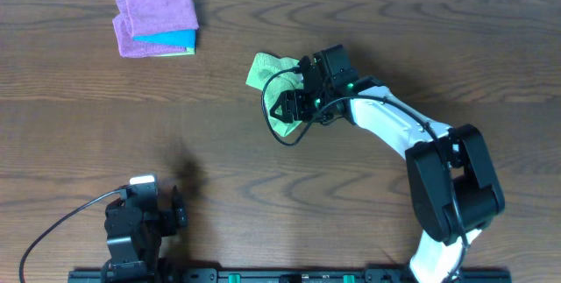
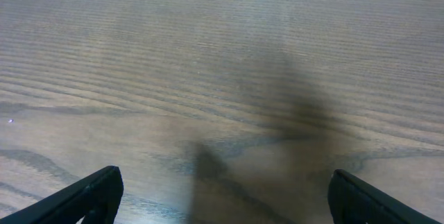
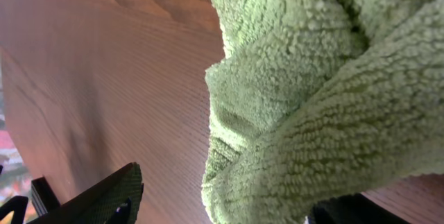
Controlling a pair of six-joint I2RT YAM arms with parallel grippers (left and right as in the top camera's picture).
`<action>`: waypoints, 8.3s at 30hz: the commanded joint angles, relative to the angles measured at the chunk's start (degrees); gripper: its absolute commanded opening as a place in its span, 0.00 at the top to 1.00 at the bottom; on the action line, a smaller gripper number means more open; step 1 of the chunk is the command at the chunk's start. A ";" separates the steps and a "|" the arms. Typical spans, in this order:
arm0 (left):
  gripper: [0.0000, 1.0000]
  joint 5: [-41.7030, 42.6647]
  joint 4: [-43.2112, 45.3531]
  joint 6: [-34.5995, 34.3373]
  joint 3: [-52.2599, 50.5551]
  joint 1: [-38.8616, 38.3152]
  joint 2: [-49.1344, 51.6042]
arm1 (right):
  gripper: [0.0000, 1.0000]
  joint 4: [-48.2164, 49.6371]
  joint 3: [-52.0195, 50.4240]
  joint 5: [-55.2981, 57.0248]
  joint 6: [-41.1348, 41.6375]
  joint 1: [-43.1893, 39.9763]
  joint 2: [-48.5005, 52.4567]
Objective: Fold the cloth
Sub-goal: 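Carry the green cloth left toward table center with the right gripper, then lower the green cloth onto the table center and release it, then move the left gripper to the cloth's left corner, right gripper to right edge, then grasp the left corner of the green cloth with the left gripper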
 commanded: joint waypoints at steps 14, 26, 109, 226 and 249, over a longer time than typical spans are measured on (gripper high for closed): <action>0.05 -0.98 -0.55 0.59 -1.20 -0.28 -0.37 | 0.76 5.25 -0.44 3.74 3.93 4.48 3.17; 0.05 -0.76 -0.55 0.57 -1.20 -0.28 -0.37 | 0.99 -1.51 -0.39 8.11 0.83 -0.72 -5.49; 0.05 18.99 8.37 -29.07 -1.20 -0.28 -0.31 | 0.48 -23.58 -0.37 29.16 0.15 -21.81 -34.40; 0.94 32.50 66.88 -68.74 36.22 -31.56 112.56 | 0.32 -18.47 -23.28 -0.20 -10.54 -35.78 -32.04; 0.94 55.15 69.77 -62.23 39.28 -22.77 107.49 | 0.39 7.58 -44.24 0.22 -7.45 -35.69 -32.04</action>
